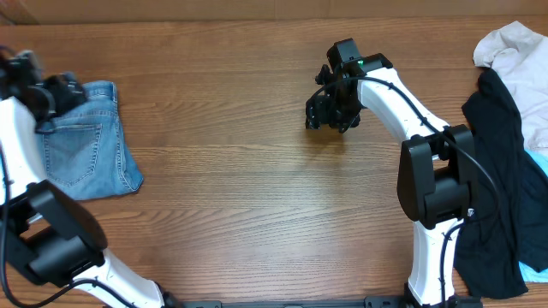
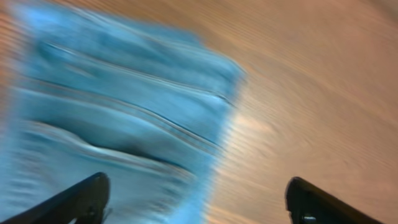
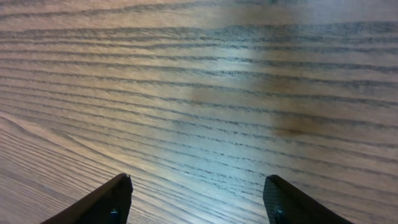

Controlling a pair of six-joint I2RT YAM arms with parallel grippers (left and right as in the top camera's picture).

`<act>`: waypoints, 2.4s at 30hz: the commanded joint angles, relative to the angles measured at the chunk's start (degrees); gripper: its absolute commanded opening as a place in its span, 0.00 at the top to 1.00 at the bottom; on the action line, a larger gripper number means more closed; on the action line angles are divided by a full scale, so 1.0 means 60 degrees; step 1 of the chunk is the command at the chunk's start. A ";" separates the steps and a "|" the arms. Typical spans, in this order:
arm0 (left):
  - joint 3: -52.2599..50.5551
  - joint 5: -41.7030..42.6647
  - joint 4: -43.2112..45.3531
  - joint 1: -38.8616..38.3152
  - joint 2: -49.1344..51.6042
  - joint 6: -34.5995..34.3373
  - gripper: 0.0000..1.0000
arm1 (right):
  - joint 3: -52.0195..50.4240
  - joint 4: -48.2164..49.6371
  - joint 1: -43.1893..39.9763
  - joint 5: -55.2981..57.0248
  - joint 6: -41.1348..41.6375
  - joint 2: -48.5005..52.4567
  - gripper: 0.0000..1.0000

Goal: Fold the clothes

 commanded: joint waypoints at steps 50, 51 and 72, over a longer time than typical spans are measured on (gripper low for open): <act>0.0321 -0.4455 -0.2051 -0.0688 0.2514 -0.1049 0.93 | 0.0127 -0.0022 -0.0044 0.0004 0.0000 -0.0379 0.27; 0.0408 -0.4455 -0.2095 -0.0688 0.2514 -0.1049 0.92 | 0.0127 -0.0022 -0.0044 0.0000 0.0004 -0.0382 0.27; 0.2594 -0.2677 -0.3085 -0.2750 0.2029 -0.0794 0.71 | 0.0364 0.1574 -0.0991 0.0109 0.0007 -0.0382 0.00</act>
